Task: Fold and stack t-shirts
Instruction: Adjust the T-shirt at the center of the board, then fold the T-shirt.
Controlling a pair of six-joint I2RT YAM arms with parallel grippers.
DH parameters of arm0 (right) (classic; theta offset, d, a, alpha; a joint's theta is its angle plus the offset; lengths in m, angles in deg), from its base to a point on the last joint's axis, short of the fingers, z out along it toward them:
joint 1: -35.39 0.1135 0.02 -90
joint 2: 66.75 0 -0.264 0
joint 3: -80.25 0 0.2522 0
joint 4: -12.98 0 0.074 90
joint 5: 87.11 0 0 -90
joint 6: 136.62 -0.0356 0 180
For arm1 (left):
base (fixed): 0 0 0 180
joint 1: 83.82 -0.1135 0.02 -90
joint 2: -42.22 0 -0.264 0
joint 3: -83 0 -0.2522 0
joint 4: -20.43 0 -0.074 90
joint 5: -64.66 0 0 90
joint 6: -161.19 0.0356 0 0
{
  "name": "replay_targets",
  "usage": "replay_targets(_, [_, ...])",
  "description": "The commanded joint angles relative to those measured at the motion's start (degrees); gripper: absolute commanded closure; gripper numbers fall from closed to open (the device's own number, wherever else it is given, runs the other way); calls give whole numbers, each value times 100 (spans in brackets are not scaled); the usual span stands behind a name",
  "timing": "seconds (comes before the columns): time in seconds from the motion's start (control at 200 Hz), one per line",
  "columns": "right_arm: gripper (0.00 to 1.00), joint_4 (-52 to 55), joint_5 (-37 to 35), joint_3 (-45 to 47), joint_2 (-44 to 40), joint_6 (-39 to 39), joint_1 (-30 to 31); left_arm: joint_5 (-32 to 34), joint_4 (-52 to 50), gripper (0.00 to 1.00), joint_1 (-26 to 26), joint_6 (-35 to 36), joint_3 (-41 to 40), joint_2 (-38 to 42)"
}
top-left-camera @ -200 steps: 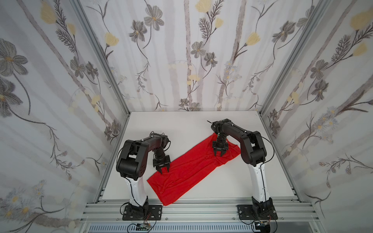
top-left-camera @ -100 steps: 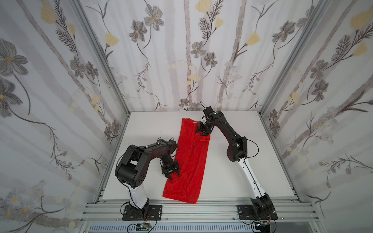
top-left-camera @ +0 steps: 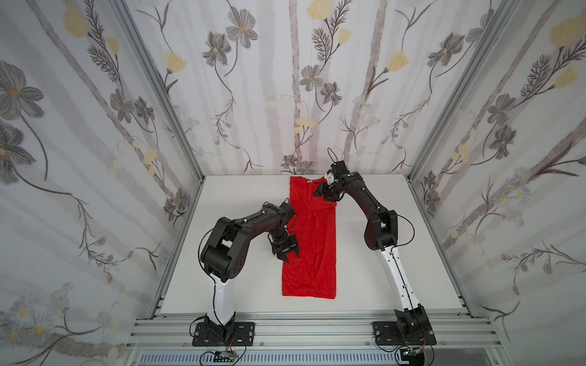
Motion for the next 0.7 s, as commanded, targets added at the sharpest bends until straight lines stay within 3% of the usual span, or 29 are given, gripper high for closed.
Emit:
replay_targets(0.0, [38, 310, -114, 328, -929, 487, 12, 473, -123, 48, 15, 59, 85, 430])
replay_targets(0.195, [36, 713, -485, 1772, -2450, 729, 77, 964, -333, 44, 16, 178, -20, 1167])
replay_targets(0.345, [38, 732, -1479, 4494, -4210, 535, 273, 1257, -118, 44, 19, 253, -839, 1724])
replay_targets(0.524, [40, 93, -1316, 7517, -6078, -378, 684, 888, 597, 45, 19, 310, -1896, 2361])
replay_targets(0.694, [41, -588, -1466, 9320, -7409, -1669, 1302, 581, 1045, 46, 19, 349, -2585, 2617])
